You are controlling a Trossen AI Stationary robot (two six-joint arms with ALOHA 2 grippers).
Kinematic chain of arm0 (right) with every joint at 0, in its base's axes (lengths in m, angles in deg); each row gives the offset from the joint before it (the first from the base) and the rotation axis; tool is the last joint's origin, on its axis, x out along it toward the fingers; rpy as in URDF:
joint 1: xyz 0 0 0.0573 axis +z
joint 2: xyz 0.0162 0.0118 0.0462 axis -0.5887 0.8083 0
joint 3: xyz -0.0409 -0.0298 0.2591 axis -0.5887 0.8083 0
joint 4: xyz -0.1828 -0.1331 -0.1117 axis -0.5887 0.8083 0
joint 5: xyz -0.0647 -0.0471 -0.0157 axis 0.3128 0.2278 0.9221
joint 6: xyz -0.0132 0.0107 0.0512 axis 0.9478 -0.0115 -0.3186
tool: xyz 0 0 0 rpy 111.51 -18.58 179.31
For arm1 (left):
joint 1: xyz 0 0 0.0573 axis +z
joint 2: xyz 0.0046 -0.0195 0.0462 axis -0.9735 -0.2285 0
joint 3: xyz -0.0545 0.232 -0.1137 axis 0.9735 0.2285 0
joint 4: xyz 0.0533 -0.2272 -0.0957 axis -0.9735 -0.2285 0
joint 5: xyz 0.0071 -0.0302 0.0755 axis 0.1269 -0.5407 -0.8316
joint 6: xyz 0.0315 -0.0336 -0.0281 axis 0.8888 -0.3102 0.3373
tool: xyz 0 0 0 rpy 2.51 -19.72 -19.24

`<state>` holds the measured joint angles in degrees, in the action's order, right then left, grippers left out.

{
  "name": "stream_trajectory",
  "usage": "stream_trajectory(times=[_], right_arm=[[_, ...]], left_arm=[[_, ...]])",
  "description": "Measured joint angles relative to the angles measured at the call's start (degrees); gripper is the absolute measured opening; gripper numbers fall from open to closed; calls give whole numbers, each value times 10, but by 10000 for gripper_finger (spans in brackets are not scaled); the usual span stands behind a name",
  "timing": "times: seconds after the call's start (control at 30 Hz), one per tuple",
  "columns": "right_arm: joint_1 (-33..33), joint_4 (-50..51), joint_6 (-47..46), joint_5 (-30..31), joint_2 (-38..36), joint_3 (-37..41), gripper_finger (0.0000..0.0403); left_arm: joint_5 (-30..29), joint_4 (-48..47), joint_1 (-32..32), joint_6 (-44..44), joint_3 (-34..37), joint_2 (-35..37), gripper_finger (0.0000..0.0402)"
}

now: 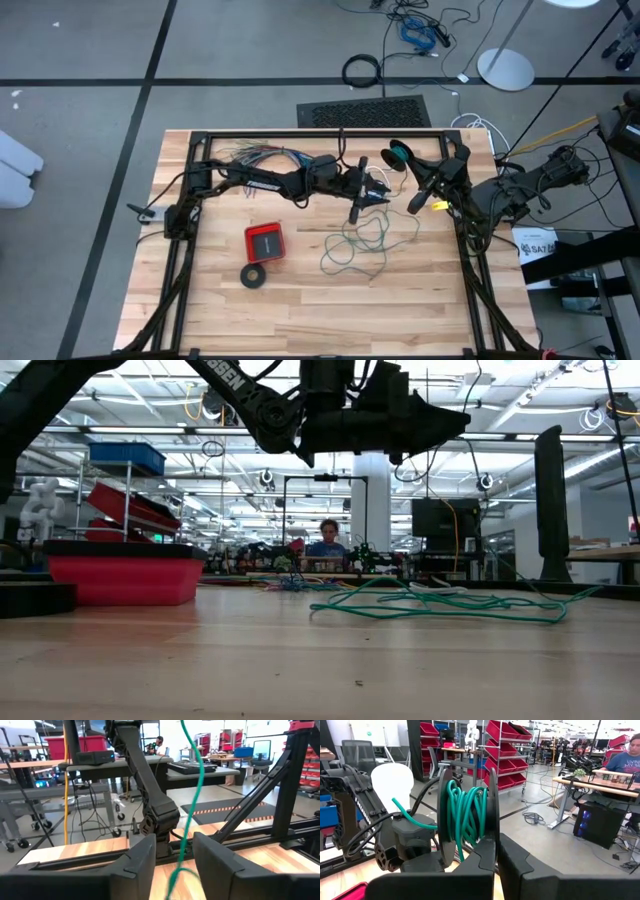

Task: Coil cords
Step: Coil the green wire onto the spool

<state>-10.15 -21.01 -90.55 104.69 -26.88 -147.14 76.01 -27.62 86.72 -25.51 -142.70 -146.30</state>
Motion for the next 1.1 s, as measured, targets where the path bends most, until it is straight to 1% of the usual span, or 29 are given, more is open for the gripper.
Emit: stream_trajectory(times=[0.07,0.27,0.4,0.53,0.6,0.67,0.8,0.97,1.1], right_arm=[[0,0,-1,0,0,0,0],[0,0,-4,-5,0,0,0],[-1,0,-5,-12,0,0,0],[-1,1,-5,-19,2,0,0],[-1,3,-5,-44,2,0,0],[-1,3,-5,-62,2,0,0],[1,19,-18,-76,2,0,0],[2,96,-72,-104,3,0,0],[0,173,-132,-105,3,0,0]], left_arm=[[-2,-3,0,0,0,0,121],[-3,-7,3,6,0,0,42],[-3,-8,3,17,0,0,8],[-10,-12,4,21,0,0,5],[-14,-14,11,22,0,0,4],[-16,-14,22,18,0,0,3],[-17,-24,51,3,0,0,2],[5,-26,93,-33,-1,0,1],[34,-27,118,-61,-1,0,1]])
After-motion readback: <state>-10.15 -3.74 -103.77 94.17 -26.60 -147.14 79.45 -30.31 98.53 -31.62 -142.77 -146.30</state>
